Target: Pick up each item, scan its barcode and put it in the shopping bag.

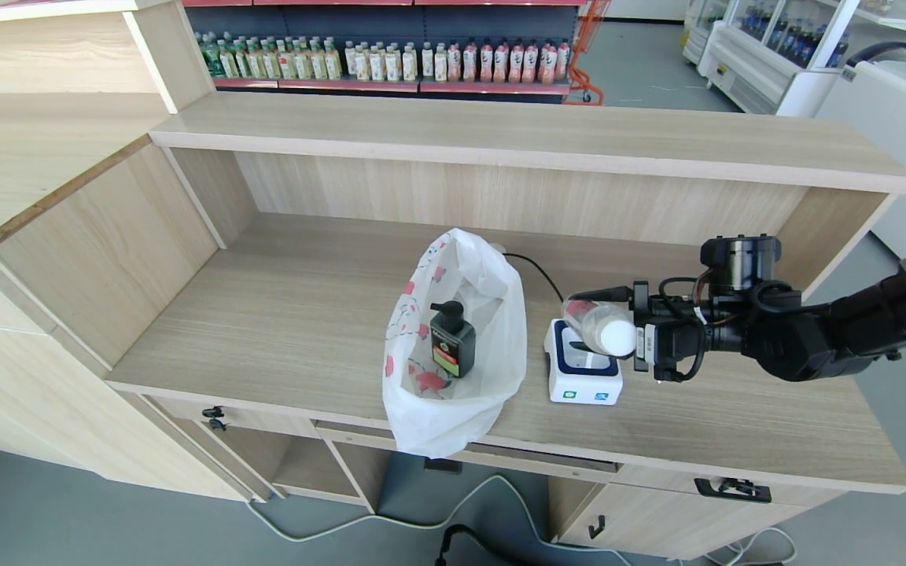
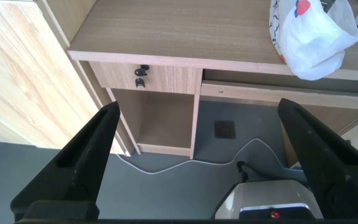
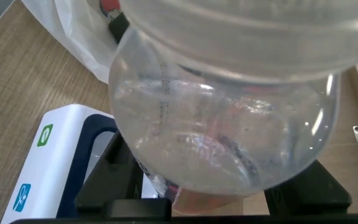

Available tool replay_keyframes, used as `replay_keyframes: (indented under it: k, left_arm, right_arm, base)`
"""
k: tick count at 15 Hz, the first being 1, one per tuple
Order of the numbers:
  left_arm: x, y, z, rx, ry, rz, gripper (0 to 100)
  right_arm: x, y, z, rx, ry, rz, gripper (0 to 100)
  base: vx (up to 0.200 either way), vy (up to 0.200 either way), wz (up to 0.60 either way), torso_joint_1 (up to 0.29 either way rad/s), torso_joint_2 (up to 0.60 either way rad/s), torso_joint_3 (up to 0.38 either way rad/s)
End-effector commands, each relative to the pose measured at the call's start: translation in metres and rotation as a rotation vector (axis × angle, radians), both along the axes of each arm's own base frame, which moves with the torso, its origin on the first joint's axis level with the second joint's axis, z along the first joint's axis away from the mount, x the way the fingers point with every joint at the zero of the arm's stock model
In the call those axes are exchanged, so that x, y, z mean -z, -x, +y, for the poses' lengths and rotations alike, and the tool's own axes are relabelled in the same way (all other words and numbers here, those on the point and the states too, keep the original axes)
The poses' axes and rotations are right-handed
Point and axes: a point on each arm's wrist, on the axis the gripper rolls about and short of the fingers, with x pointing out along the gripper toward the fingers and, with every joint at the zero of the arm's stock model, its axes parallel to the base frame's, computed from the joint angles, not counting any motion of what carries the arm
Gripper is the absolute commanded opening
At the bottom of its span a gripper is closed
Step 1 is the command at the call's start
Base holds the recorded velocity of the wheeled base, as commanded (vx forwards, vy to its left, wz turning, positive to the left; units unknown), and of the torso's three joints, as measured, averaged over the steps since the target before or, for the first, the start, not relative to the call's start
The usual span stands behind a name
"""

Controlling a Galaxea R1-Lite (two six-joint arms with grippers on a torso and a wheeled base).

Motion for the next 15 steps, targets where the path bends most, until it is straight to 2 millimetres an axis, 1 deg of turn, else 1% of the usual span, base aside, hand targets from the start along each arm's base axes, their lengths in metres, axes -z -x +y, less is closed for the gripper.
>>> replay_keyframes:
  k: [1,6,9,11,15]
  left_arm:
    - [0.000,0.000,0.000,0.000,0.000,0.000,100]
    - [0.000,0.000,0.000,0.000,0.000,0.000,100]
    - [0.000,0.000,0.000,0.000,0.000,0.000,100]
    - [0.000,0.000,0.000,0.000,0.000,0.000,100]
    - [0.000,0.000,0.000,0.000,0.000,0.000,100]
  right_arm:
    - [0.005,-0.003,0.003,-0.007,0.000,0.004,0]
    - [0.009,-0.004,0.003,-0.009,0.002,0.012,0]
    - [0.005,-0.001,0.003,-0.008,-0.002,0.010,0]
    - [0.000,0.002,-0.001,0.001,-0.005,0.011,0]
    - [-0.001,0.005,-0.002,0.005,-0.007,0.015,0]
  base:
    - [0.000,0.000,0.00,0.000,0.00,0.000]
    - [0.000,0.000,0.00,0.000,0.00,0.000]
    - [0.000,0.000,0.00,0.000,0.00,0.000]
    - [0.000,0.000,0.00,0.000,0.00,0.000]
    - [0.000,0.000,0.00,0.000,0.00,0.000]
